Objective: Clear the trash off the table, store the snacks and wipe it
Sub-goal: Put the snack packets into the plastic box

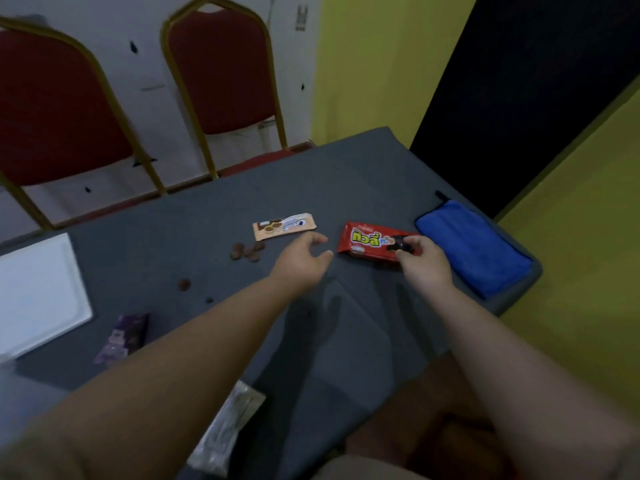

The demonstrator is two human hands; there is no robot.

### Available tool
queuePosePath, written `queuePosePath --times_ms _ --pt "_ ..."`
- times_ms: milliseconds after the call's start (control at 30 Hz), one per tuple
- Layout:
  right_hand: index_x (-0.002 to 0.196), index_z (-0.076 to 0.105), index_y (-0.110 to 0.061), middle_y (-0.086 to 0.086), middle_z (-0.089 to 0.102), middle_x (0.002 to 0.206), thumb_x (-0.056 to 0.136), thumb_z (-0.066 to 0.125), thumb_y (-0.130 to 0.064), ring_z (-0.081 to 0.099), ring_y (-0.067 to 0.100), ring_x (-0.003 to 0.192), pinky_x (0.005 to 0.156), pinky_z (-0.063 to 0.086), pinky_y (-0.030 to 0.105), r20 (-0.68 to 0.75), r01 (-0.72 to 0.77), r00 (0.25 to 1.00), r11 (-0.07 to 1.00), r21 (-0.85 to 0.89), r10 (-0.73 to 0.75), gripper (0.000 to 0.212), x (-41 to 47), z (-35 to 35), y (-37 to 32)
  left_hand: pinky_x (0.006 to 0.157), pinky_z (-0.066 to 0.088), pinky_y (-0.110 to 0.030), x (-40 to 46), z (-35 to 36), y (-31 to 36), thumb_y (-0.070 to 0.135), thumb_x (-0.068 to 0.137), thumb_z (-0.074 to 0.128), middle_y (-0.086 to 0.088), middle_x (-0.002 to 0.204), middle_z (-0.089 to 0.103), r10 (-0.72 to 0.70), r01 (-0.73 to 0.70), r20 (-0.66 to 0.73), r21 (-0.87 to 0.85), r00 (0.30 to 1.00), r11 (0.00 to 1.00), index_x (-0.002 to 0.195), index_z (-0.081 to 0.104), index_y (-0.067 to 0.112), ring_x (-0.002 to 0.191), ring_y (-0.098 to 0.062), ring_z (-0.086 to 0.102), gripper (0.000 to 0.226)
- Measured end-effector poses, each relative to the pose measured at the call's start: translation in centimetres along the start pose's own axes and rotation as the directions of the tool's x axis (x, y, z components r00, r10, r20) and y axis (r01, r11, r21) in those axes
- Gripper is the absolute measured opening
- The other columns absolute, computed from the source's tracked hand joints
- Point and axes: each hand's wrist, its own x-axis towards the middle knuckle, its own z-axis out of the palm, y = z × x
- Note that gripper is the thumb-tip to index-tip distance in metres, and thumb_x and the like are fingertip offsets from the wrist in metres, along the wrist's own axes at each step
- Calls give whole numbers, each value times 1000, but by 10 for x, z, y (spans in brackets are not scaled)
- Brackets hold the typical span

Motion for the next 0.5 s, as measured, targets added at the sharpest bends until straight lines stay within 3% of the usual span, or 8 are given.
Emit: queuePosePath --times_ms 100,200,400,500 --pt "136 48 -20 8 33 149 91 57 -25 33 24 135 107 30 31 34 41 999 982 -182 -35 47 25 4 17 104 32 -27 30 26 7 29 92 54 1 142 47 -60 58 60 34 996 998 136 44 20 129 -18 45 46" --pt "147 29 -24 7 17 157 94 53 -34 18 27 143 114 19 38 115 33 993 980 -197 -11 60 39 11 30 102 34 -29 50 46 17 28 96 49 -2 143 46 -106 103 103 31 989 994 141 37 19 129 -20 44 48" --pt "149 23 -22 4 39 149 86 67 -28 42 21 133 109 37 38 135 -91 988 988 125 73 76 56 20 34 102 43 -38 77 71 28 29 94 51 -6 134 53 -204 209 82 -60 976 976 143 32 17 119 -24 53 53" --pt "146 29 -20 1 43 145 79 76 -20 49 18 125 105 43 38 142 -126 986 954 272 90 82 56 15 27 98 46 -35 82 67 28 28 91 57 -7 127 58 -300 307 68 -160 952 938 134 44 12 111 -23 59 48"
